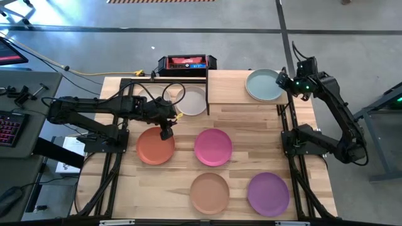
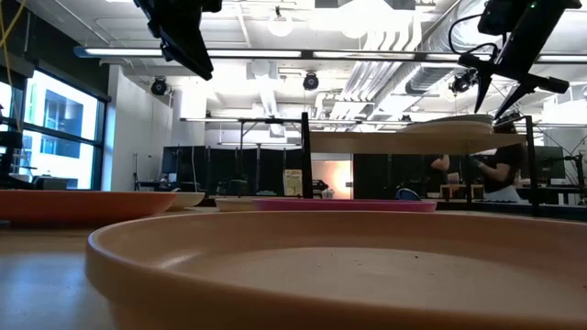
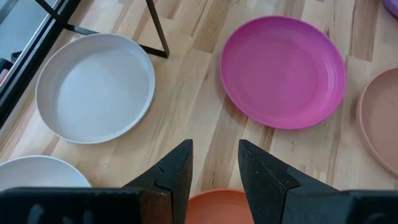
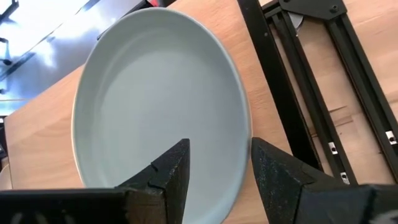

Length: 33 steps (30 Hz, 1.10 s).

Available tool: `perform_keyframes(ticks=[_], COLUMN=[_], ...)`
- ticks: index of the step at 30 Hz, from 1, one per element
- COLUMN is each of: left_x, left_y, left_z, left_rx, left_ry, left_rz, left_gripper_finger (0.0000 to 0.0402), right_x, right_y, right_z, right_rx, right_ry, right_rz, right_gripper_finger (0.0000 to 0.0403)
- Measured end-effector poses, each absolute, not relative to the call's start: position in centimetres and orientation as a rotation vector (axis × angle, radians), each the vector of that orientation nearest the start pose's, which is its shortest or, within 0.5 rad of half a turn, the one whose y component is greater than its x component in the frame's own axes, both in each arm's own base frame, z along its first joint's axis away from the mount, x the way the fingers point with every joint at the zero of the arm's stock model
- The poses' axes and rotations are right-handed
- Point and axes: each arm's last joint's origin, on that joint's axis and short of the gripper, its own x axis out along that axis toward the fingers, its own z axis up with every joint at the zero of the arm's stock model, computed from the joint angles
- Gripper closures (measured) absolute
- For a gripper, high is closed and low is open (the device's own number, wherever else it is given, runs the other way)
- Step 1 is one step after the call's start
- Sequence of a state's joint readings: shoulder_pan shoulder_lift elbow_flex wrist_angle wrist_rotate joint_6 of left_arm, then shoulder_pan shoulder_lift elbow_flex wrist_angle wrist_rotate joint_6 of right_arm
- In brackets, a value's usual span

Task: Place and stack plates onto a shelf
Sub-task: Stack the blue plate on top of the white plate on the shelf

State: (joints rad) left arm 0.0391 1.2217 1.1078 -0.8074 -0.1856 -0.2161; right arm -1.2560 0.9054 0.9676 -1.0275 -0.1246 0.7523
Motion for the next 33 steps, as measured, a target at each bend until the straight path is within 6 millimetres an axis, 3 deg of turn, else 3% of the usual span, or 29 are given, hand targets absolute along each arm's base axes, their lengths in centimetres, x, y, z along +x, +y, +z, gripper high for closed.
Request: perform_keyframes(ticks=[33], left_x=[23.77], left_y=[1.47], left_z=[30.67], left_rx=[-0.132], left_ry=[0.893], left_rz=[0.307], left_gripper_finger=[0.0284], right_x=[5.14], right_y=[-14.04], right_z=[30.92], right_rx=[1.339], right_ry=[0.323], right_rz=[-1.300], right_gripper_finger=[0.0254])
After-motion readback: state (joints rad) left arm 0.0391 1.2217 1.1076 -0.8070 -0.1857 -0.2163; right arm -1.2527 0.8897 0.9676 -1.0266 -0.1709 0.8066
